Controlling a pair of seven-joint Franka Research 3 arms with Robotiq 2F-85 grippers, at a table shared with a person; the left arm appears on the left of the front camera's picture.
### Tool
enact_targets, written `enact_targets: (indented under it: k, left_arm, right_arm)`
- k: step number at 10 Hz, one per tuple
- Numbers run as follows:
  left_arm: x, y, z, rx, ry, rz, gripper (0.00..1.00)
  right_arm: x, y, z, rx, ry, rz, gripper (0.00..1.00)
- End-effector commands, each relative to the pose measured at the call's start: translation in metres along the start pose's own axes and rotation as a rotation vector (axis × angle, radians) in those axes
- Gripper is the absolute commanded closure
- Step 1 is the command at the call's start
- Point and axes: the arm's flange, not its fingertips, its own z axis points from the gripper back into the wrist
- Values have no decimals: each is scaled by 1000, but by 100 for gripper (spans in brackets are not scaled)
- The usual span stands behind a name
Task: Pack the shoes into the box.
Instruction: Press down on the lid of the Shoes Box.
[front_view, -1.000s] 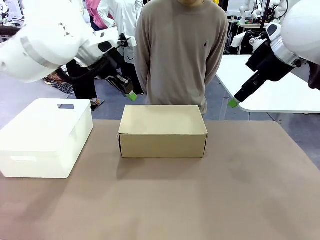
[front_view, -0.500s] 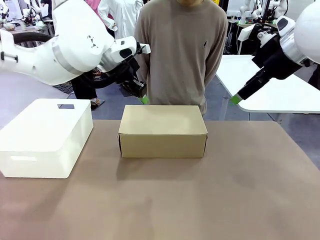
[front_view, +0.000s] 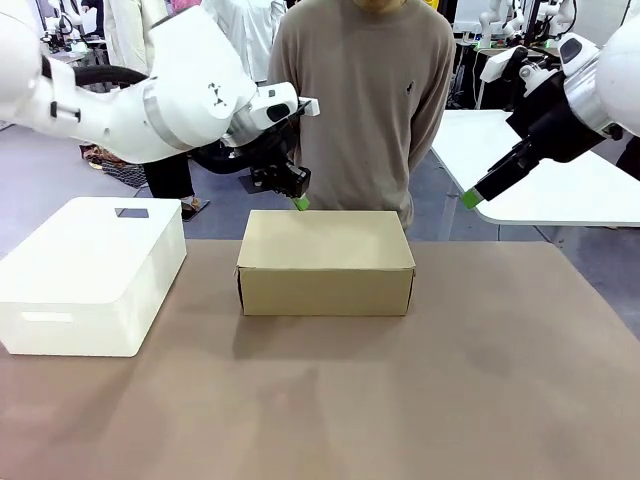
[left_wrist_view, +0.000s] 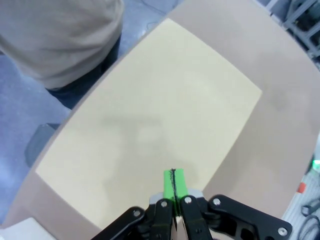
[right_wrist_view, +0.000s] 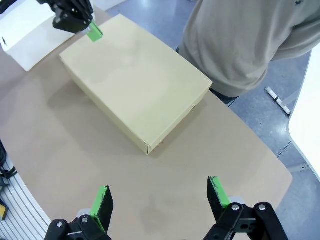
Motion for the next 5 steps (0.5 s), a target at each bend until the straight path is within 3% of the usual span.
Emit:
enact_targets:
  k: [1,5]
  left_arm:
    - [27,-1,-1,37,46,-11,100]
    - [60,11,-30,75,70,-23,100]
  right_arm:
    - [1,-1,0,-4,15,-5,0]
    - [1,-1,0,-4,15,-5,0]
